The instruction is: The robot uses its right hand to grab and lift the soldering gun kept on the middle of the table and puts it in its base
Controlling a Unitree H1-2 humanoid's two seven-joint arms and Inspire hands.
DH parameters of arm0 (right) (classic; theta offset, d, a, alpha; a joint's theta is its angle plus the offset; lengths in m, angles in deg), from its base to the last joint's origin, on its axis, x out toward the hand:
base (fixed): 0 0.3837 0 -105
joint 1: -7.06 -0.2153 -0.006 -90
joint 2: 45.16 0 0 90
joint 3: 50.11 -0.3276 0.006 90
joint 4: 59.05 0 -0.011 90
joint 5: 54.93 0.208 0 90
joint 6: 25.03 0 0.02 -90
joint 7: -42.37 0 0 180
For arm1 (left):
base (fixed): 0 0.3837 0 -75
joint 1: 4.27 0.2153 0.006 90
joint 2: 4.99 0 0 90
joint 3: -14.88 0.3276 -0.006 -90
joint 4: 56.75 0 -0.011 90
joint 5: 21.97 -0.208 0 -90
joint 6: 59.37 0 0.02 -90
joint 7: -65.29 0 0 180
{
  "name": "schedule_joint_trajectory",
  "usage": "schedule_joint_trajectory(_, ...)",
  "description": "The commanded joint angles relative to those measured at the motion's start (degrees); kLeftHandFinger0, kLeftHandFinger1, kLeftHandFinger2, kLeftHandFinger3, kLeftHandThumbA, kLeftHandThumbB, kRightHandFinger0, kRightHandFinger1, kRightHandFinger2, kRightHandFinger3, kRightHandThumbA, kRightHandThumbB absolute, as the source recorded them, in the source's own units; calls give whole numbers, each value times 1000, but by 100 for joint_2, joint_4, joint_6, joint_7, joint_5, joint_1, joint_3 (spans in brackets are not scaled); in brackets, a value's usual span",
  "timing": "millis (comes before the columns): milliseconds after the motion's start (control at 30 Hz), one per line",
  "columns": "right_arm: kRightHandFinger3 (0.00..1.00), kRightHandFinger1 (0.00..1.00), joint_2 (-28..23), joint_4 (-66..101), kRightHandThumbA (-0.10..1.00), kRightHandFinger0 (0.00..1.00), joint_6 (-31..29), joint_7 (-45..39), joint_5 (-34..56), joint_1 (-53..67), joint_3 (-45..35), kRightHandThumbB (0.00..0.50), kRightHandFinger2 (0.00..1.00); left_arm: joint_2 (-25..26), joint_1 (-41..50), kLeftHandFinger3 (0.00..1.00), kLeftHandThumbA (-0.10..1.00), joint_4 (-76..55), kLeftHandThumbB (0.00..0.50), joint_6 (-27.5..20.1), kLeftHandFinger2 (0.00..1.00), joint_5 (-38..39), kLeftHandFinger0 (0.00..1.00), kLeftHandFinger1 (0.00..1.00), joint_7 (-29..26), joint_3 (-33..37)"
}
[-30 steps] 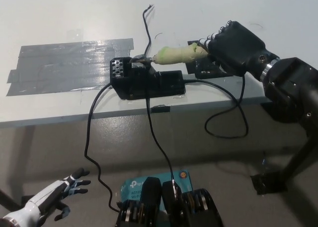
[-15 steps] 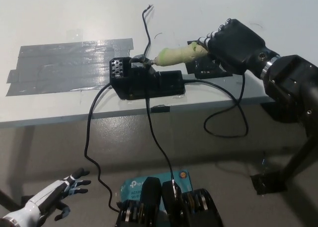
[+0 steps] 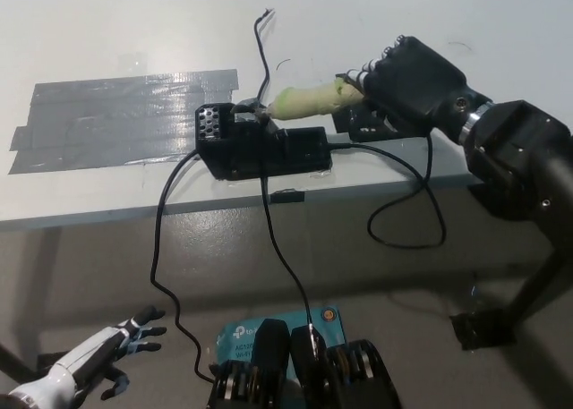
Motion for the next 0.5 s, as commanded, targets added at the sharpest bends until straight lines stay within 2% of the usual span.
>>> schedule_joint_trajectory(0,237,0,37,-27,-100,0,-223,378,-112,-502,26,129,111,147,-52,1000,1000,-67,146,-143,960,1,867,926,94,-17)
schedule_joint_trajectory(67,286,0,53,-138,-100,0,-188,414,-200,-583,85,145,107,150,-78,1000,1000,-76,147,-97,956,7,866,926,86,-32)
schedule_joint_trajectory(133,247,0,38,-153,-100,0,-266,542,-209,-608,111,166,78,154,-74,1000,1000,-133,158,15,978,-14,869,940,64,-29)
schedule_joint_trajectory(167,288,0,28,-143,-100,0,-242,515,-233,-615,123,165,63,164,-87,1000,1000,-142,155,32,980,-24,872,943,70,-19)
schedule_joint_trajectory(200,319,0,11,-152,-100,0,-273,518,-220,-622,126,192,37,172,-99,1000,1000,-171,155,58,981,-20,871,941,86,-9)
schedule_joint_trajectory(267,337,0,-20,-213,-100,0,-352,579,-275,-679,190,217,20,178,-113,1000,1000,-156,166,36,974,-23,883,944,95,-3)
schedule_joint_trajectory(333,341,0,-26,-228,-100,0,-365,603,-282,-689,205,221,0,178,-115,1000,1000,-155,167,36,972,-23,884,943,94,-3)
schedule_joint_trajectory(400,239,0,-1,-302,-100,0,-344,651,-390,-749,269,217,0,168,-133,1000,1000,-159,189,68,964,-34,893,941,81,4)
schedule_joint_trajectory(433,168,0,8,-280,-100,0,-319,610,-399,-757,276,193,0,168,-141,1000,1000,-167,168,76,961,-38,893,942,85,14)
schedule_joint_trajectory(467,157,0,30,-296,-100,0,-318,568,-422,-796,310,160,6,174,-152,1000,1000,-163,167,60,959,-52,891,940,94,32)
